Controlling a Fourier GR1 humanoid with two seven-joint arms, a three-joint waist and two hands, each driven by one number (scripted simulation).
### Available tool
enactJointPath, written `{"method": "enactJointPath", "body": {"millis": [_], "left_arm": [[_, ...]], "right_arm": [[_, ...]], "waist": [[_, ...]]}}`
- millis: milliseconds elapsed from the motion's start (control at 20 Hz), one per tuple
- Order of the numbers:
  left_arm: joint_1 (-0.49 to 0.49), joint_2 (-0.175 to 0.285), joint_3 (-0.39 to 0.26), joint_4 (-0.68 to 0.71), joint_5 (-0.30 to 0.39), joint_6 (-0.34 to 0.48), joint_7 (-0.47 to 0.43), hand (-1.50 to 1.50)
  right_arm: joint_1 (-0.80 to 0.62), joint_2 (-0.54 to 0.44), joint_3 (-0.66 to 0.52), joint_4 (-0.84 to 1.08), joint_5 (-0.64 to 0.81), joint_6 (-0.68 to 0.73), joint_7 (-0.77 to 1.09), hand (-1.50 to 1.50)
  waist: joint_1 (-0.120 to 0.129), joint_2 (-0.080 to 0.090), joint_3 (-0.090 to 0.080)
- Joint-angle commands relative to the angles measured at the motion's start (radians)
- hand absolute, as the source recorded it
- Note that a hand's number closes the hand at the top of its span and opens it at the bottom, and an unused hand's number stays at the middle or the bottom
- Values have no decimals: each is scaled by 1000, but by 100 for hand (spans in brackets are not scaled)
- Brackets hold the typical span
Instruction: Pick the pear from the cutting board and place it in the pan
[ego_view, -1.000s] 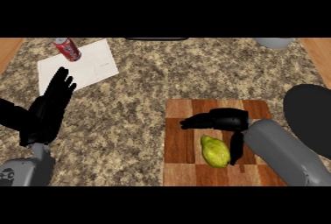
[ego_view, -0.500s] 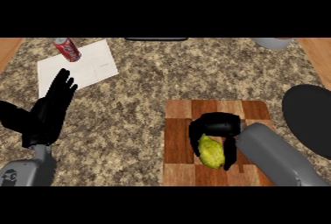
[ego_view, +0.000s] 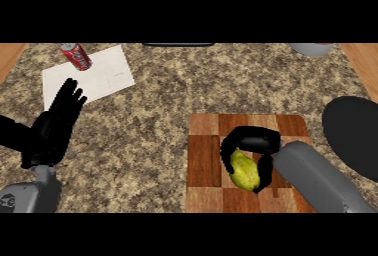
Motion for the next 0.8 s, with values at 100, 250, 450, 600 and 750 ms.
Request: {"method": "enactJointPath", "body": {"millis": [100,250,450,600,750], "left_arm": [[55,-31,-16,-9,-28,25,-23,0],[68,4,36,9,-18,33,-11,0],[93,7,56,1,-21,53,-5,0],[108,20,82,9,-10,44,-24,0],[101,42,98,-8,2,38,4,0]], "right_arm": [[59,-57,-107,-51,9,-144,215,150],[84,-160,-139,2,124,-323,408,150],[62,-277,-203,-100,209,-480,566,150],[79,-312,-240,-243,247,-582,647,150],[113,-357,-262,-396,270,-597,749,150]], "waist": [[-38,-13,3],[-106,-44,-2],[-148,-68,-5],[-162,-65,-5],[-172,-65,-3]]}}
